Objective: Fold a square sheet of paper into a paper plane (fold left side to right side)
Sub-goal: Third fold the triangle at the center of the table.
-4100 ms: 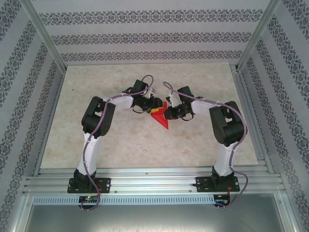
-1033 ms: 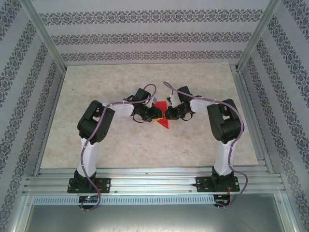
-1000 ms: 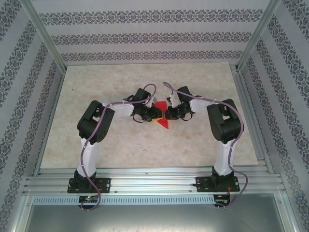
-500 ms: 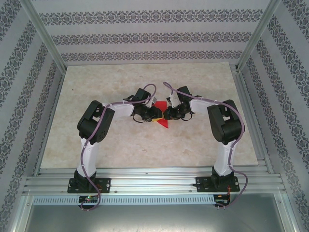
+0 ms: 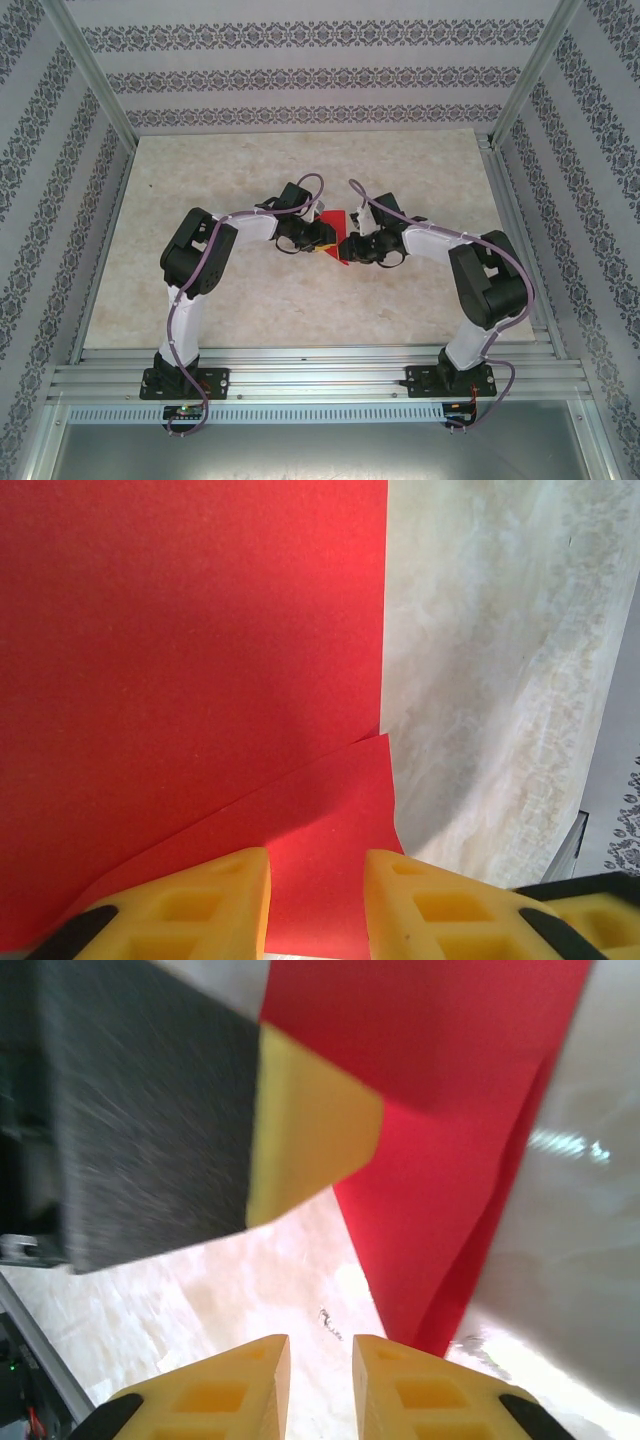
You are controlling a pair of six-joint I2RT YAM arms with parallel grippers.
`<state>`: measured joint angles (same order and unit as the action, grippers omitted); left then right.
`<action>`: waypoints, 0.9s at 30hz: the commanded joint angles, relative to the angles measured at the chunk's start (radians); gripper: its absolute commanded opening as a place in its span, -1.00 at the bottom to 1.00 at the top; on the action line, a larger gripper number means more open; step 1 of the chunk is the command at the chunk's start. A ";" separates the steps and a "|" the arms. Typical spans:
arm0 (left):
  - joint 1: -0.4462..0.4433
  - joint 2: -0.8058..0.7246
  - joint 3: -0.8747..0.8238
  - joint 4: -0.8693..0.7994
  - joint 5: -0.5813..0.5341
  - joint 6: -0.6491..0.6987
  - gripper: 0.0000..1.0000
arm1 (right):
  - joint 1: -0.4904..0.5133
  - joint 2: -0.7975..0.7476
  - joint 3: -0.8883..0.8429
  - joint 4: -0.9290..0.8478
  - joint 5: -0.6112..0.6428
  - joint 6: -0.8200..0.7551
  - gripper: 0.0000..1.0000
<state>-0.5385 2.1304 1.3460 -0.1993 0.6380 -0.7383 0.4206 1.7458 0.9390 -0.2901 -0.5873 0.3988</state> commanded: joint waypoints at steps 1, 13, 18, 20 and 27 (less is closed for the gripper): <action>-0.010 0.048 -0.023 -0.041 -0.053 0.024 -0.35 | 0.012 0.029 0.009 0.085 -0.022 0.072 -0.55; -0.010 0.049 -0.024 -0.039 -0.054 0.025 -0.36 | -0.017 0.046 0.025 0.078 -0.020 0.058 -0.57; -0.010 0.050 -0.022 -0.038 -0.055 0.024 -0.36 | -0.019 0.073 0.007 0.068 -0.011 0.060 -0.57; -0.010 0.051 -0.021 -0.040 -0.054 0.024 -0.36 | -0.017 0.073 -0.006 0.071 -0.017 0.065 -0.58; -0.009 0.055 -0.019 -0.042 -0.056 0.025 -0.36 | -0.014 0.072 -0.035 0.070 -0.014 0.064 -0.59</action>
<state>-0.5385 2.1311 1.3460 -0.1993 0.6380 -0.7383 0.4099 1.8114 0.9234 -0.2234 -0.5972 0.4549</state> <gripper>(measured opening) 0.320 0.206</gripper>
